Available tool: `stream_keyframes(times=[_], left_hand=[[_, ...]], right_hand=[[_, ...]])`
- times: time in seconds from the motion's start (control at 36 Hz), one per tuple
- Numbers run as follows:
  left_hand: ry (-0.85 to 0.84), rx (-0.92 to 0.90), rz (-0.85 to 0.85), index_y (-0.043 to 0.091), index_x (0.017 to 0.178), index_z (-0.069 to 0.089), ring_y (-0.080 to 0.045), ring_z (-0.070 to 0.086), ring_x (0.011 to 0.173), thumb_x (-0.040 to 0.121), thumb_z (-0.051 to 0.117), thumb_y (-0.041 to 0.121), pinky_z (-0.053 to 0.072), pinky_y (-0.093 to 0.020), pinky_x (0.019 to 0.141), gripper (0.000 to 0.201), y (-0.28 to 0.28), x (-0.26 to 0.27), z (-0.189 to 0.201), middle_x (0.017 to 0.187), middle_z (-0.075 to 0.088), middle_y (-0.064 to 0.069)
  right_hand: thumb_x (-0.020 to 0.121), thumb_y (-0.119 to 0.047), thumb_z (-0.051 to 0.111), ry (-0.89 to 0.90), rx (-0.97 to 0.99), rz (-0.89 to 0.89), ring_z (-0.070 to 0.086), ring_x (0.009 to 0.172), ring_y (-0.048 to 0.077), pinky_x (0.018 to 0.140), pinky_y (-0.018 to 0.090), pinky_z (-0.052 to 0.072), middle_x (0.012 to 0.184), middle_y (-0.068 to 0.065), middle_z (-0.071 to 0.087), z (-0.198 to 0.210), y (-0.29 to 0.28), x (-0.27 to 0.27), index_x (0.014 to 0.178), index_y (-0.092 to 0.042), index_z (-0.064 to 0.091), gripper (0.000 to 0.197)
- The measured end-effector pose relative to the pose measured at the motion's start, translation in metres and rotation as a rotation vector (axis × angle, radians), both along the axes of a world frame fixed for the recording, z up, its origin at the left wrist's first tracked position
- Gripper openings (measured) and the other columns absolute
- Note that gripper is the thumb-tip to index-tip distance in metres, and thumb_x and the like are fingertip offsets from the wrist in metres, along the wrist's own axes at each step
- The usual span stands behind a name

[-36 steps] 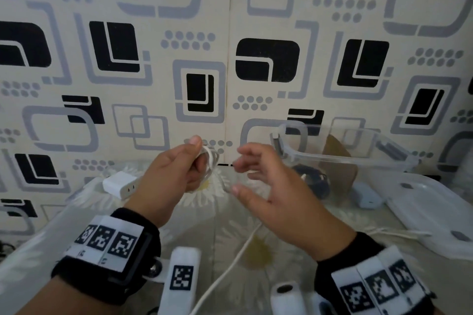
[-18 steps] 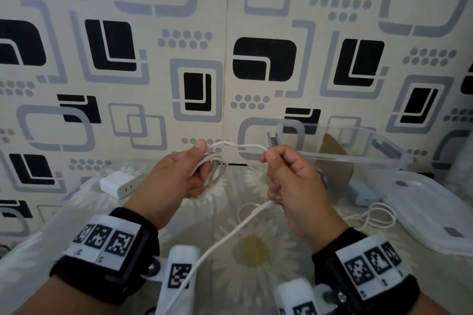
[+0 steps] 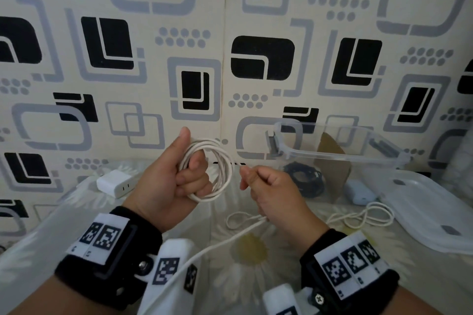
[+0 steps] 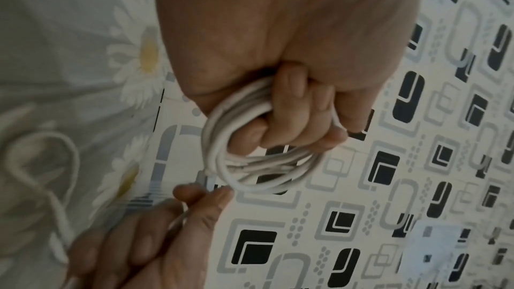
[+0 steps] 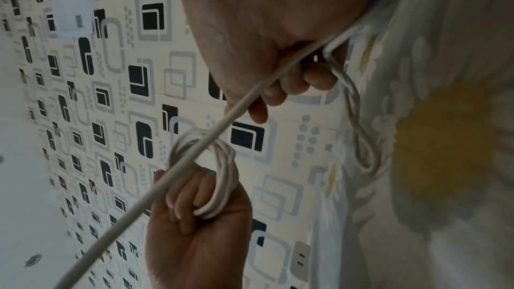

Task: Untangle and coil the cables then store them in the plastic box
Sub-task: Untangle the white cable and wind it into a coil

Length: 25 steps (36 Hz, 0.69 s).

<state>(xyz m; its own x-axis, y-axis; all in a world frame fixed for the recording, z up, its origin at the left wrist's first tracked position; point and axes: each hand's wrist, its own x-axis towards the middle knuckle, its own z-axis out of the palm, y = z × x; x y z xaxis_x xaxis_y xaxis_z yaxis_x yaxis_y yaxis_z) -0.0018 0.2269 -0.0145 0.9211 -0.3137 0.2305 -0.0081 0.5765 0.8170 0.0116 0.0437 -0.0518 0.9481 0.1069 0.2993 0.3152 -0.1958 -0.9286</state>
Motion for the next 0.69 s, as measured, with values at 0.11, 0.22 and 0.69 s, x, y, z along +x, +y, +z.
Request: stream_keyframes(times=[0.11,0.22,0.69], left_hand=[[0.063,-0.076,0.006,0.016,0.052,0.047,-0.010,0.006,0.040,0.090,0.038,0.054,0.030,-0.018,0.041,0.054,0.001,0.000,0.003,0.045,0.010,0.008],[0.078,-0.134,0.036,0.017,0.053,0.050,-0.009,0.006,0.041,0.089,0.040,0.052,0.031,-0.017,0.040,0.051,0.001,0.002,0.003,0.050,0.009,0.009],[0.067,-0.481,0.148,0.017,0.069,0.054,-0.004,0.032,0.042,0.092,0.043,0.036,0.043,-0.017,0.055,0.032,0.021,0.018,-0.004,0.053,0.033,0.011]], right_hand=[[0.095,-0.037,0.053,0.013,-0.008,0.104,0.027,0.041,0.008,0.041,0.019,0.028,0.048,-0.006,0.032,-0.002,0.002,0.000,0.071,-0.018,0.063,0.033],[0.098,-0.032,0.050,0.026,-0.009,0.177,0.028,0.044,0.008,0.043,0.019,0.027,0.050,-0.005,0.034,-0.004,0.003,0.001,0.078,-0.017,0.065,0.029],[0.082,-0.027,0.073,0.155,-0.327,0.216,0.062,0.086,0.006,0.084,0.027,0.052,0.098,-0.003,0.067,-0.019,0.002,0.000,0.104,-0.026,0.064,0.024]])
